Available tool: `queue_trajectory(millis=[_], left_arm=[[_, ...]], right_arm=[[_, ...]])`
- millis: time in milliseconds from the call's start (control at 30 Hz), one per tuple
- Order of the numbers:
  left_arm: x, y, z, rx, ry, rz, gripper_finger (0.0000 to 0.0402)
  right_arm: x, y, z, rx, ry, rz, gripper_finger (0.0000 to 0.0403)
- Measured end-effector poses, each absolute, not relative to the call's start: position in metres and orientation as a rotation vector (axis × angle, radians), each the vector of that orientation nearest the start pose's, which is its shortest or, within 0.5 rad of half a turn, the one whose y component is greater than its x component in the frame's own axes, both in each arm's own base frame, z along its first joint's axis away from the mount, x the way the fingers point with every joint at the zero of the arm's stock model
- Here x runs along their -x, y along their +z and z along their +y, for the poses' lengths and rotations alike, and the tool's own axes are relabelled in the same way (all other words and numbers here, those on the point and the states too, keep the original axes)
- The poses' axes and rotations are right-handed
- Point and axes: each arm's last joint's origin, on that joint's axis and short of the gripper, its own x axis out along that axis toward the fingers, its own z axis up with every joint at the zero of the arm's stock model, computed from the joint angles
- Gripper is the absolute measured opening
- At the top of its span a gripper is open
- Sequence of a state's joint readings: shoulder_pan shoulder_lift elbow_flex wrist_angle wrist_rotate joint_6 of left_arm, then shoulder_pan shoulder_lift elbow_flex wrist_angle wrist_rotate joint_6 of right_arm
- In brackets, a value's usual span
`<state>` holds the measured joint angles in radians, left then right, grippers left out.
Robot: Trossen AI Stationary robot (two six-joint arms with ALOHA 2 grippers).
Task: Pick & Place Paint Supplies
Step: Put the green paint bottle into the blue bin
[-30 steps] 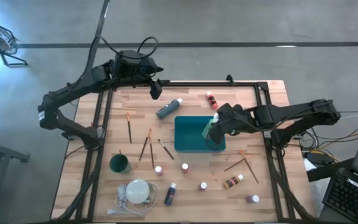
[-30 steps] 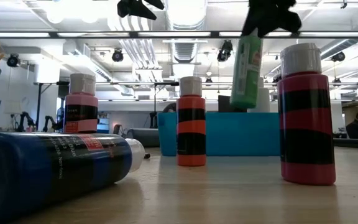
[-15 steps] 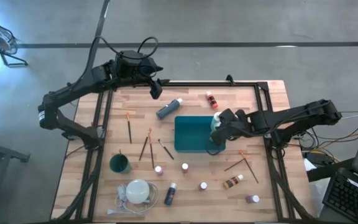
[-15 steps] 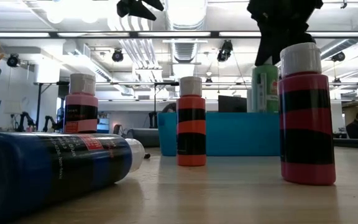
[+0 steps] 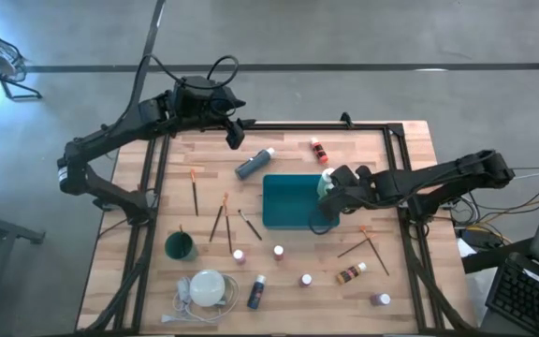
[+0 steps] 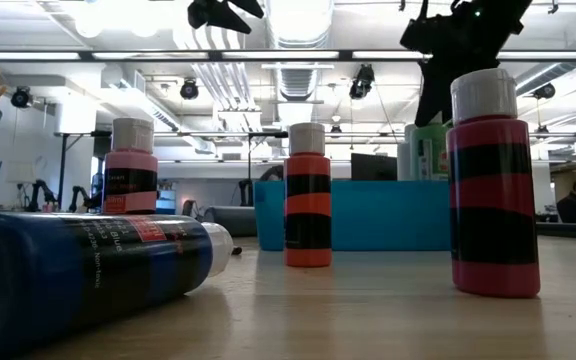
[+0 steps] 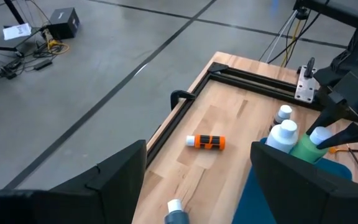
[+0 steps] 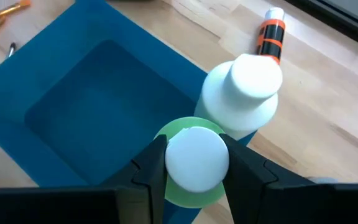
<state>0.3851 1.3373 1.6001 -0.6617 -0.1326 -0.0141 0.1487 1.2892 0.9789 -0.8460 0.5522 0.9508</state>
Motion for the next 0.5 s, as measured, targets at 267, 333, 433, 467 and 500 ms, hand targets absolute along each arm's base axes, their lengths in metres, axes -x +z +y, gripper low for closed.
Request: queue_trajectory(millis=[267,333,433,467,500], left_arm=[[-0.2477,0.4444,0.1045,0.077,0.515,0.394,0.0291],[-0.2477,0.4444,0.1045,0.079,0.516,0.393,0.0291],[-0.2477,0.4445,0.1045,0.079,0.516,0.393,0.0291],[-0.2478,0.4444,0.1045,0.080,0.516,0.393,0.0291],[-0.2477,0.4444,0.1045,0.080,0.516,0.393,0.0291]], right_arm=[[-0.2343,0.2473,0.0169,-0.443,-0.831,0.812,0.0114],[-0.2345,0.2465,0.0169,-0.442,-0.831,0.808,0.0114],[-0.2346,0.2462,0.0169,-0.441,-0.831,0.807,0.0114],[-0.2346,0.2461,0.0169,-0.441,-0.830,0.807,0.0114],[-0.2346,0.2461,0.0169,-0.440,-0.830,0.806,0.0114]])
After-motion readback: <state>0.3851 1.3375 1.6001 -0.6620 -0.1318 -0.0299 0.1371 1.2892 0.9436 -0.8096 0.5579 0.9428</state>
